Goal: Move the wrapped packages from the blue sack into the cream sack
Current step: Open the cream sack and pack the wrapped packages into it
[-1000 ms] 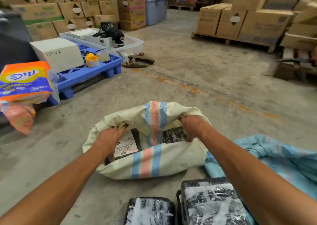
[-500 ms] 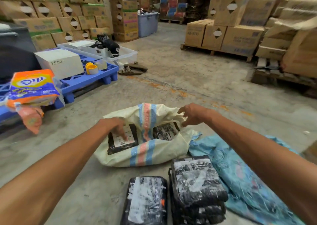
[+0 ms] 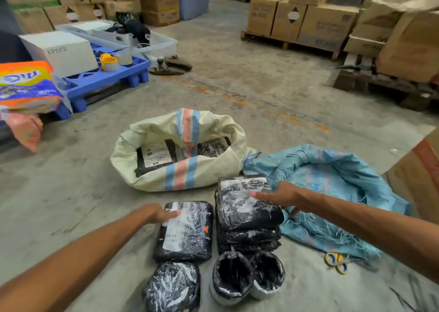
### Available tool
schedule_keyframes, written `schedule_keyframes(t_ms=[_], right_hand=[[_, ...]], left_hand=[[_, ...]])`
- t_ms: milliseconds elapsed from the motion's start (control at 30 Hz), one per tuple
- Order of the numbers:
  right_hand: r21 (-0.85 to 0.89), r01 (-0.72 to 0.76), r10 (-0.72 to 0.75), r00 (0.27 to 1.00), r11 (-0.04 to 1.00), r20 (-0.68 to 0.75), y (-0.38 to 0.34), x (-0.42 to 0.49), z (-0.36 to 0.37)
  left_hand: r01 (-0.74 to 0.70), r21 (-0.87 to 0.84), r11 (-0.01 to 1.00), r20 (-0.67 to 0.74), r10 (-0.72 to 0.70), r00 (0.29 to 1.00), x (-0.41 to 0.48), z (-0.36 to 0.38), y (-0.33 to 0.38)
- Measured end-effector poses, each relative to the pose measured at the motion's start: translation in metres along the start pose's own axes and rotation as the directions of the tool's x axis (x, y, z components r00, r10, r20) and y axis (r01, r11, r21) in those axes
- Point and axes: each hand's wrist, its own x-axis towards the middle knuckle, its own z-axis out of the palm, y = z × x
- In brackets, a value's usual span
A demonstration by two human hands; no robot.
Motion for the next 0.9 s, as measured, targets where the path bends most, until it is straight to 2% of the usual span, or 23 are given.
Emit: schedule_keyframes(t_ms=[67, 133, 267, 367, 467, 567, 700, 767, 900], right_hand=[[0.044, 0.014, -0.013, 1.0, 0.999, -0.021, -0.006, 0.002, 0.009], [0.037, 0.006, -0.005, 0.999, 0.999, -0.034, -0.017, 0.006, 0.017], [0.079, -0.083, 0.078, 0.995, 0.993, 0.06, -0.038, 0.013, 0.017], [0.072, -0.106, 0.097, 0.988, 0.992, 0.124, -0.046, 0.017, 0.011], [0.143, -0.116, 0.096, 0.985, 0.983, 0.144, -0.047, 0.028, 0.01], [0.189, -0.059, 0.053, 0.998, 0.98, 0.033, -0.044, 0.025, 0.01], [0.233, 0.014, -0.014, 1.0, 0.972, -0.004, -0.043, 0.023, 0.008], [0.224, 0.066, -0.062, 0.998, 0.972, -0.024, -0.048, 0.021, -0.002], [0.292, 0.159, -0.157, 0.987, 0.943, -0.033, -0.065, 0.015, -0.038]], left_hand=[[0.035, -0.099, 0.994, 0.032, -0.032, 0.999, 0.002, 0.03, -0.003], [0.033, -0.137, 0.99, -0.02, -0.036, 0.999, 0.008, 0.052, 0.0], [0.07, -0.356, 0.932, -0.115, -0.118, 0.986, 0.025, 0.065, 0.005], [0.106, -0.507, 0.856, -0.078, -0.168, 0.983, 0.025, 0.063, 0.009], [0.147, -0.627, 0.765, -0.016, -0.201, 0.979, 0.032, 0.057, 0.008], [0.108, -0.645, 0.757, -0.058, -0.189, 0.98, 0.033, 0.042, 0.015], [0.077, -0.655, 0.752, -0.104, -0.191, 0.976, 0.031, 0.023, 0.015], [0.044, -0.714, 0.699, -0.111, -0.175, 0.978, 0.041, 0.008, 0.004], [-0.061, -0.848, 0.527, -0.099, -0.045, 0.994, 0.034, -0.048, -0.014]])
